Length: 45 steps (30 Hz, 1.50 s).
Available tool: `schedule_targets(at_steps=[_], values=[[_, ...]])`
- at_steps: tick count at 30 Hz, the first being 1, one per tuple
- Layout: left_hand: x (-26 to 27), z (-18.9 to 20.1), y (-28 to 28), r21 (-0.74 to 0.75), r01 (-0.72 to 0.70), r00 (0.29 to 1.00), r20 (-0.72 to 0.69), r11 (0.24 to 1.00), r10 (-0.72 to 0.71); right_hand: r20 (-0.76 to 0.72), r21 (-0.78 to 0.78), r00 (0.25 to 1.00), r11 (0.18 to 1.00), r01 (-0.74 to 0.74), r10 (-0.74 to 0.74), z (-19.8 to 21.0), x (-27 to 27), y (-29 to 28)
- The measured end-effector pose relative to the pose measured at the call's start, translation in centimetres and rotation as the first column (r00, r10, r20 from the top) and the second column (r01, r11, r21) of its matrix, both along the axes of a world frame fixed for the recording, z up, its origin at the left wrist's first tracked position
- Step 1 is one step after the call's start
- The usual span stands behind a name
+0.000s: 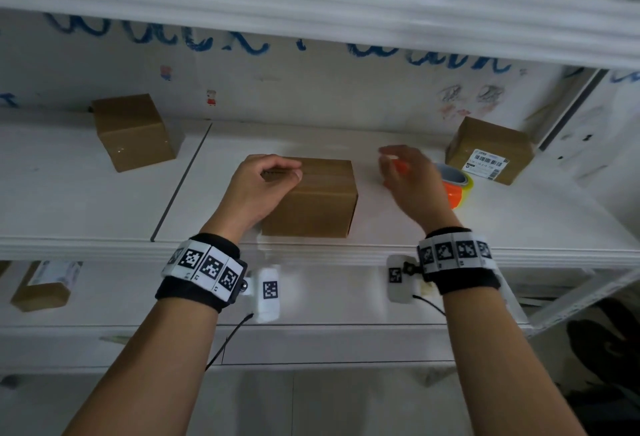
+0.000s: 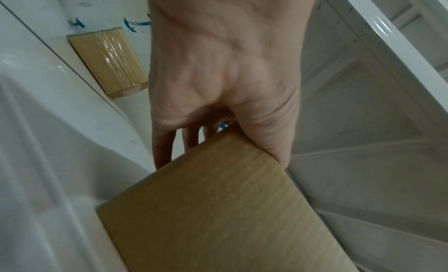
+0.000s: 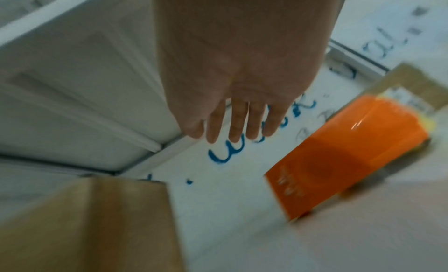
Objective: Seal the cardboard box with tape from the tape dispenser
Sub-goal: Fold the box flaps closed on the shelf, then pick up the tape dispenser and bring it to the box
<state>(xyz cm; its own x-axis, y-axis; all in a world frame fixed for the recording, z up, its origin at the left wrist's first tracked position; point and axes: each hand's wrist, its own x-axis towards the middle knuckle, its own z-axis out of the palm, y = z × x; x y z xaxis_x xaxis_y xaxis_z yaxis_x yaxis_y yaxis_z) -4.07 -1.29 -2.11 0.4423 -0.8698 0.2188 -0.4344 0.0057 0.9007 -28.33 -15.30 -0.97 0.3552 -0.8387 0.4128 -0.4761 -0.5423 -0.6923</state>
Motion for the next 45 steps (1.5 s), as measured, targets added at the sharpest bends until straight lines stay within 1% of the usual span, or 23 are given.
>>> schedule_targets(at_steps=[2,3,4,6,8,9,13,18,21,27,29,31,33,35,37,40,42,45], values=[[0.0,-0.2,0.1,-0.001,-0.004,1.0,0.002,1.0,0.004,-0.056,-0.064,0.981,0.981,0.185,-0.188,0.2,-2.4,-1.8],[0.0,-0.3,0.1,0.0,-0.007,1.0,0.002,1.0,0.007,-0.13,-0.102,0.957,0.964,0.247,-0.259,-0.1,-3.6,-2.8],[-0.1,-0.3,0.1,-0.001,-0.008,1.0,-0.003,1.0,0.008,-0.216,-0.104,0.93,0.954,0.28,-0.296,-0.4,-4.6,-3.5],[-0.1,-0.1,0.1,-0.009,-0.01,1.0,-0.015,1.0,0.01,-0.361,-0.035,0.883,0.951,0.308,-0.3,-1.0,-5.8,-4.4],[-0.2,-0.1,0.1,-0.016,-0.009,1.0,-0.022,1.0,0.009,-0.438,0.015,0.857,0.951,0.31,-0.272,-1.7,-6.3,-4.8],[-0.3,-0.1,0.1,-0.018,-0.01,1.0,-0.026,1.0,0.009,-0.457,0.004,0.845,0.95,0.313,-0.276,-2.2,-6.3,-5.0],[-0.4,-0.1,0.1,-0.04,-0.018,1.0,-0.024,0.999,0.017,-0.444,-0.082,0.837,0.945,0.317,-0.32,-3.5,-6.0,-5.5],[-0.5,-0.1,0.1,-0.044,-0.03,1.0,0.001,0.999,0.03,-0.407,-0.141,0.845,0.938,0.318,-0.348,-4.4,-5.9,-6.0],[-0.6,-0.2,0.2,-0.046,-0.038,0.999,-0.008,0.998,0.038,-0.387,-0.157,0.857,0.941,0.301,-0.339,-4.5,-6.0,-5.8],[-0.5,-0.2,0.2,-0.052,-0.042,0.999,-0.023,0.998,0.041,-0.444,-0.167,0.837,0.947,0.275,-0.322,-4.5,-6.2,-6.3],[-0.5,-0.3,0.2,-0.054,-0.042,0.999,-0.028,0.998,0.04,-0.42,-0.19,0.847,0.945,0.268,-0.325,-4.4,-6.2,-6.1],[-0.5,-0.3,0.2,-0.055,-0.039,0.999,-0.03,0.998,0.038,-0.366,-0.214,0.875,0.943,0.254,-0.318,-4.2,-6.0,-5.6],[-0.6,-0.4,0.2,-0.06,-0.035,0.999,-0.029,0.998,0.033,-0.275,-0.206,0.92,0.952,0.227,-0.279,-3.6,-5.9,-4.9],[-0.6,-0.3,0.2,-0.069,-0.029,0.999,-0.029,0.997,0.027,-0.158,-0.146,0.962,0.968,0.202,-0.224,-2.3,-5.7,-4.1],[-0.7,-0.3,0.1,-0.074,-0.023,0.999,-0.027,0.997,0.021,-0.065,-0.133,0.981,0.976,0.173,-0.183,-0.6,-5.6,-3.2],[-0.6,-0.5,0.1,-0.079,-0.023,0.999,-0.031,0.997,0.02,0.066,-0.108,0.993,0.988,0.108,-0.101,2.6,-5.1,-1.7],[-0.5,-0.6,0.0,-0.085,-0.027,0.999,-0.035,0.996,0.024,0.124,-0.103,0.991,0.993,0.065,-0.052,4.8,-4.7,-0.7],[-0.3,-0.7,-0.1,-0.079,-0.024,0.999,-0.03,0.997,0.021,0.196,-0.069,0.979,0.997,-0.04,0.053,7.6,-3.5,0.7]])
